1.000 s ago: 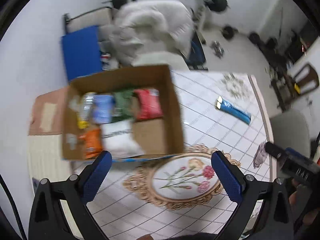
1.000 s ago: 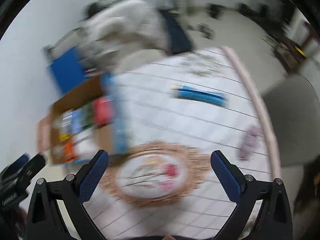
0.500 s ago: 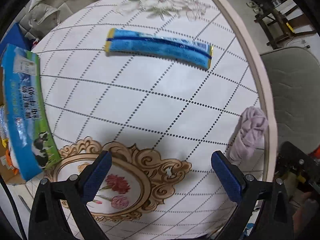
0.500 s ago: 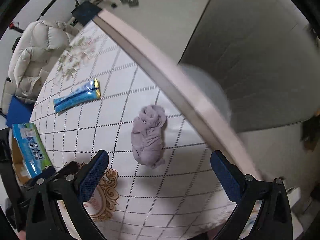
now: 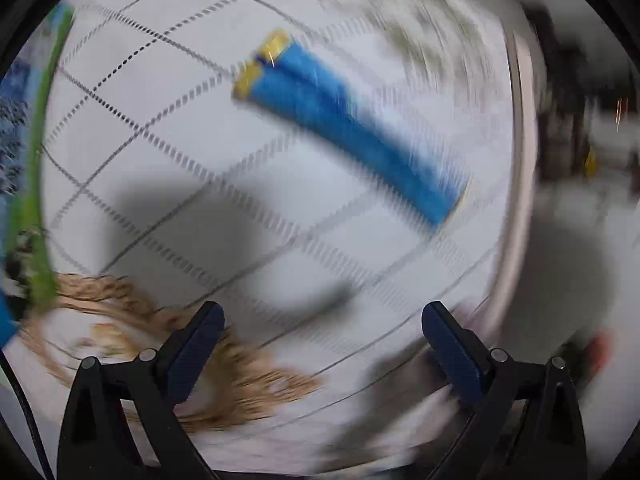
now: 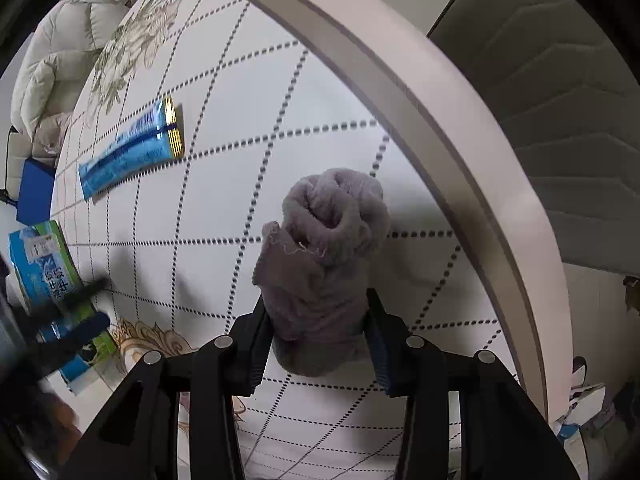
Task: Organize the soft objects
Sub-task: 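Grasp the blue tube packet with the left tool while the right tool grasps the lilac cloth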
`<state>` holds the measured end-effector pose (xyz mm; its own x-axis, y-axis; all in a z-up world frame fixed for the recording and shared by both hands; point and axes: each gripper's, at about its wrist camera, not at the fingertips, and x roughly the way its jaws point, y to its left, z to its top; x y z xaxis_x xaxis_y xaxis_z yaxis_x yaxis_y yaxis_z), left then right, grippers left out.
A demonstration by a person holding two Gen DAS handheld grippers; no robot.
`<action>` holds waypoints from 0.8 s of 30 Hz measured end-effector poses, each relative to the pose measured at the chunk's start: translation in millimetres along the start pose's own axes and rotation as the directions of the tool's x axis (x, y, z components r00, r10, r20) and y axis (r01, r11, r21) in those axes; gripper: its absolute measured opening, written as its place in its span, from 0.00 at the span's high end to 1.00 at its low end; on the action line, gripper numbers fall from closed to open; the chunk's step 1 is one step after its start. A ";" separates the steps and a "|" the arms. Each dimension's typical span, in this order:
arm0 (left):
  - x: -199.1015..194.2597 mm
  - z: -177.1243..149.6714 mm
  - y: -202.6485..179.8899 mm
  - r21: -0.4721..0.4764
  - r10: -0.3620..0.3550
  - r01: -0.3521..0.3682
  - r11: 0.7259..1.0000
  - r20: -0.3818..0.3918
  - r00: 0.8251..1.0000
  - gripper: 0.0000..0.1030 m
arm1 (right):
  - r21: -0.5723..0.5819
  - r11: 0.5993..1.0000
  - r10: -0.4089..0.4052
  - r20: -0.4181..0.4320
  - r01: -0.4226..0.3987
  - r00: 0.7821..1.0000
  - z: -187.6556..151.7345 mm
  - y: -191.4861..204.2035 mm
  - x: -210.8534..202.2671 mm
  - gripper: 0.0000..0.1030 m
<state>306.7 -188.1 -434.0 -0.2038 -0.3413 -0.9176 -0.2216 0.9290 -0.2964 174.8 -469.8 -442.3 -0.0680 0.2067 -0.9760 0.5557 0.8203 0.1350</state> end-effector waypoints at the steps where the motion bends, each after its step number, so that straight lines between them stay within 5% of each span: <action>1: -1.4 11.0 -0.7 -0.042 -0.027 0.027 0.999 0.001 1.000 0.04 | 0.005 1.000 -0.001 0.006 0.001 1.000 0.8 -0.3 -0.7 0.56; 4: 4.7 42.1 -20.1 -0.085 -0.033 0.032 0.996 -0.010 0.999 0.04 | 0.004 1.000 0.016 -0.001 -0.016 1.000 4.9 1.0 -1.1 0.56; 11: 46.6 66.1 -59.9 0.036 0.175 -0.173 0.984 -0.084 0.981 0.17 | -0.008 1.000 -0.009 -0.014 0.009 1.000 5.0 7.0 4.5 0.56; 19: 45.9 25.8 -37.1 0.194 0.362 -0.359 0.913 0.017 0.932 0.17 | -0.079 0.995 -0.057 -0.015 0.056 0.998 -0.6 14.0 0.6 0.56; 24: 32.9 29.9 -41.8 0.230 0.337 -0.352 0.907 0.101 0.936 0.17 | -0.071 0.995 -0.065 -0.008 0.064 0.998 4.0 17.2 2.8 0.56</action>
<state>337.7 -233.9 -459.7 -0.1693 0.0085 -0.9855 0.0895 0.9960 -0.0068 187.4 -457.2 -443.4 -0.1110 0.1573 -0.9813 0.4895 0.8680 0.0837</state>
